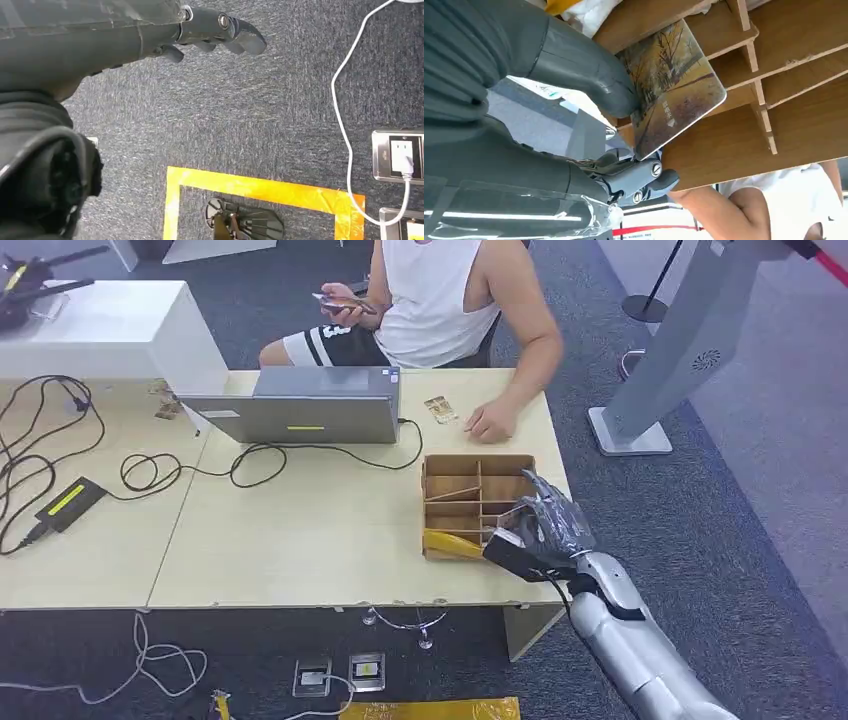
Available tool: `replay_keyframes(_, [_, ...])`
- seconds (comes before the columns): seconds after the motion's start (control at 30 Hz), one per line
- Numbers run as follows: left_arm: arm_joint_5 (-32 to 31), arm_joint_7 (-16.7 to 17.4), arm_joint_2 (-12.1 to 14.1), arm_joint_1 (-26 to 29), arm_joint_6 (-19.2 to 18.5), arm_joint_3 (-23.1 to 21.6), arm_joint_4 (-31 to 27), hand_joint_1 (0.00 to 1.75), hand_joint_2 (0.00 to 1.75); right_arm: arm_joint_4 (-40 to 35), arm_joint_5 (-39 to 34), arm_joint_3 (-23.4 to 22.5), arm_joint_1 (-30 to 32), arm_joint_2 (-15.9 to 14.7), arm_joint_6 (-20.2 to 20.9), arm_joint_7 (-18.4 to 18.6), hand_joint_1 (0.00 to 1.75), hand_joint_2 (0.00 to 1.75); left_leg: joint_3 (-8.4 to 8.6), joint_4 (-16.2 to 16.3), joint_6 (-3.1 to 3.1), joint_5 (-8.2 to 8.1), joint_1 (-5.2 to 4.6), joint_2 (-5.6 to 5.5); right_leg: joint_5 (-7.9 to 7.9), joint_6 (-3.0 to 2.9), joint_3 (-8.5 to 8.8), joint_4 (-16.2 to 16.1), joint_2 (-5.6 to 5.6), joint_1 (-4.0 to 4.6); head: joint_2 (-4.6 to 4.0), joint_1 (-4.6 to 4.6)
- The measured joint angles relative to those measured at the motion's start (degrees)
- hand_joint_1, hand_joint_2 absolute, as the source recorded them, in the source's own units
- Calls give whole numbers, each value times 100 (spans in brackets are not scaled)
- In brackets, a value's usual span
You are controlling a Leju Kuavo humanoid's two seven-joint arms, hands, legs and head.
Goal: Pass the card to the sensor for recognition and then transmit it.
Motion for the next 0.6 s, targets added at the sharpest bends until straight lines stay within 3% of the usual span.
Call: replay_keyframes(0.6, [-79, 0, -7, -21, -28, -46, 0, 0, 0, 0, -144, -107, -311, 2, -258, -100, 175, 175, 0, 0, 0, 0, 0, 0, 0, 0, 0, 0, 1, 0, -2, -2])
